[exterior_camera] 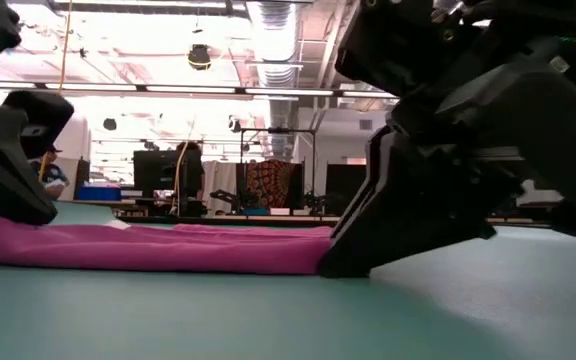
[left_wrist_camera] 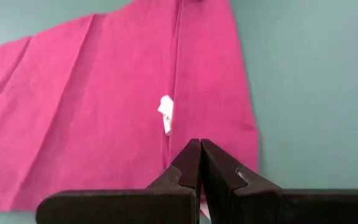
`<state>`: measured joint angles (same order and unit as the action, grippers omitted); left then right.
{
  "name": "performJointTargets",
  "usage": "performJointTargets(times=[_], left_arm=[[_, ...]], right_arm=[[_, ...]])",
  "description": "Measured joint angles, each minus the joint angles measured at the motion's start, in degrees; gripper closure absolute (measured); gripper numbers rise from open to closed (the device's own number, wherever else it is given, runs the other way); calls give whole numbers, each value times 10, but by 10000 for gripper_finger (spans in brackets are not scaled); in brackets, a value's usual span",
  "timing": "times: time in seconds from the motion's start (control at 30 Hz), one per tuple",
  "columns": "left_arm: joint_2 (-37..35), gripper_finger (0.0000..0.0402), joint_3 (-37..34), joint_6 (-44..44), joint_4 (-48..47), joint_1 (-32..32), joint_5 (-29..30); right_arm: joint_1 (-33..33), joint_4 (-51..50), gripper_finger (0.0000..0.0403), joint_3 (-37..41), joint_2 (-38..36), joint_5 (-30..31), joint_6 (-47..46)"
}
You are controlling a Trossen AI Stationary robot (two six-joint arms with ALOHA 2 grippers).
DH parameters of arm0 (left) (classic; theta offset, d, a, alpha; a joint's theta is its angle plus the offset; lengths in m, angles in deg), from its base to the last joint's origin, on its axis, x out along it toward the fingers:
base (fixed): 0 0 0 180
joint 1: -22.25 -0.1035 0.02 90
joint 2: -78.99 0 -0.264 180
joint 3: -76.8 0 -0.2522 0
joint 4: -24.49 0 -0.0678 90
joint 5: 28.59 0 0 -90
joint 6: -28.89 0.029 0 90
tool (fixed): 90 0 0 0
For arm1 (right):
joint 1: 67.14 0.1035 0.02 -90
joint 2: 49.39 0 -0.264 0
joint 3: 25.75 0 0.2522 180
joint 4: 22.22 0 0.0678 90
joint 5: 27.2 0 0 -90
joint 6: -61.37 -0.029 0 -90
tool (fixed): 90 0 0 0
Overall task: Roll towel
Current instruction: Roll the pink towel
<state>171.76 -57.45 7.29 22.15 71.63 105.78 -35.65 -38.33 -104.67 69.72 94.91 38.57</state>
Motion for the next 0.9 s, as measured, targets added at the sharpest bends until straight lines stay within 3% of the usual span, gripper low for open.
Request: performJointTargets(times=[0.23,0.37,0.6,0.73,0.9], left_arm=[[-32,401,26,40,-75,5,-1],[-60,396,46,66,-145,15,-24],[-53,338,48,162,-91,21,-111],[-23,294,48,214,-99,21,-104],[-17,235,48,219,-97,13,-78]], right_arm=[[-1,-6,390,1,1,8,-10],[-1,-8,376,2,1,11,-10],[-2,-8,366,2,1,11,-12],[-2,-6,375,2,1,11,-12],[-2,-5,373,2,1,10,-12]])
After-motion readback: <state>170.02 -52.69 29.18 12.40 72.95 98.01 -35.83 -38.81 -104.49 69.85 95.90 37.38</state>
